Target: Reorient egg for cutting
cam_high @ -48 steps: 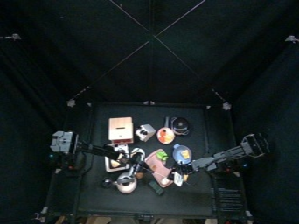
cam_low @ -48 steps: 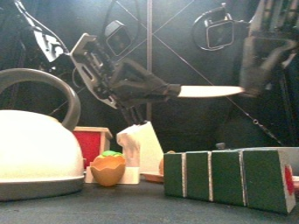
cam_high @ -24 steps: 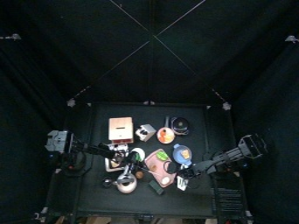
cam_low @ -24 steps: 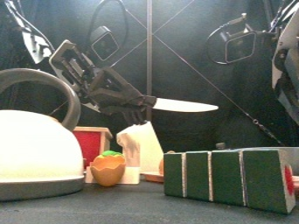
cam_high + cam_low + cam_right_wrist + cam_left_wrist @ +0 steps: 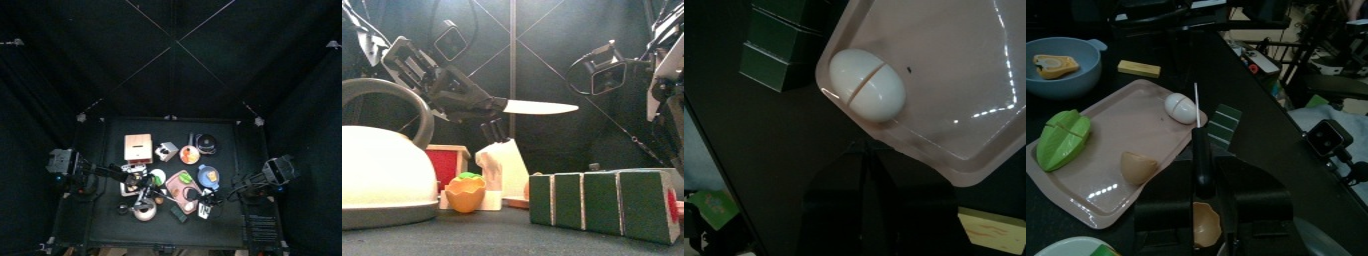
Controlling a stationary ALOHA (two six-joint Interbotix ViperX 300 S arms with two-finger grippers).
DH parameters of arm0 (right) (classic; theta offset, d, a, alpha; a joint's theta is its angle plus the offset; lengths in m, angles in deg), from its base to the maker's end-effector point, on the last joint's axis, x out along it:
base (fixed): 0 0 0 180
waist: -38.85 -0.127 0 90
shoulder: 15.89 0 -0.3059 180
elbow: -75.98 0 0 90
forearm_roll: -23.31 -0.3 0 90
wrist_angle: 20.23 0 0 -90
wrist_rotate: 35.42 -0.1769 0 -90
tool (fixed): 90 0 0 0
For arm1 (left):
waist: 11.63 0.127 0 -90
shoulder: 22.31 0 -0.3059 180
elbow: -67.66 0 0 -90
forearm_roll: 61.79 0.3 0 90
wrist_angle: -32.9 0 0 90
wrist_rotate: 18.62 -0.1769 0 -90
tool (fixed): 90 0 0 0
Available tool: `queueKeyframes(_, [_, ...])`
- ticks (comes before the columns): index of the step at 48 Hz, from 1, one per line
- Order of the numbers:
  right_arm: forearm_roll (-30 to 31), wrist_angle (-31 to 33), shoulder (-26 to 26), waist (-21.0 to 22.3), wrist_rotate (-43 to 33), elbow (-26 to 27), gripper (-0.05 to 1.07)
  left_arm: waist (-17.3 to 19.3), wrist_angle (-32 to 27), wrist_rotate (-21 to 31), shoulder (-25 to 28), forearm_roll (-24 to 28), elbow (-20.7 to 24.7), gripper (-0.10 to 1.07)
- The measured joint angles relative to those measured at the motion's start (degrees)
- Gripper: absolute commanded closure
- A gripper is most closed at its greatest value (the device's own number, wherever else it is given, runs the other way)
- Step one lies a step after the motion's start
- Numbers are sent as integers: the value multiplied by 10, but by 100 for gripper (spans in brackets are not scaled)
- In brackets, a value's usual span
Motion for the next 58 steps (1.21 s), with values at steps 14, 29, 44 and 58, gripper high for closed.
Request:
queueKeyframes(14, [25,2,15,20,-1,17,53,-1,0,-1,1,1,0,59])
queueKeyframes(29, [36,5,15,45,0,17,53,-1,-1,0,1,2,0,59])
queueKeyframes(44, [37,7,16,45,-2,18,54,-1,-3,-1,1,2,-1,59])
queueKeyframes(58, [38,19,16,46,-1,24,54,-1,-4,0,0,2,0,59])
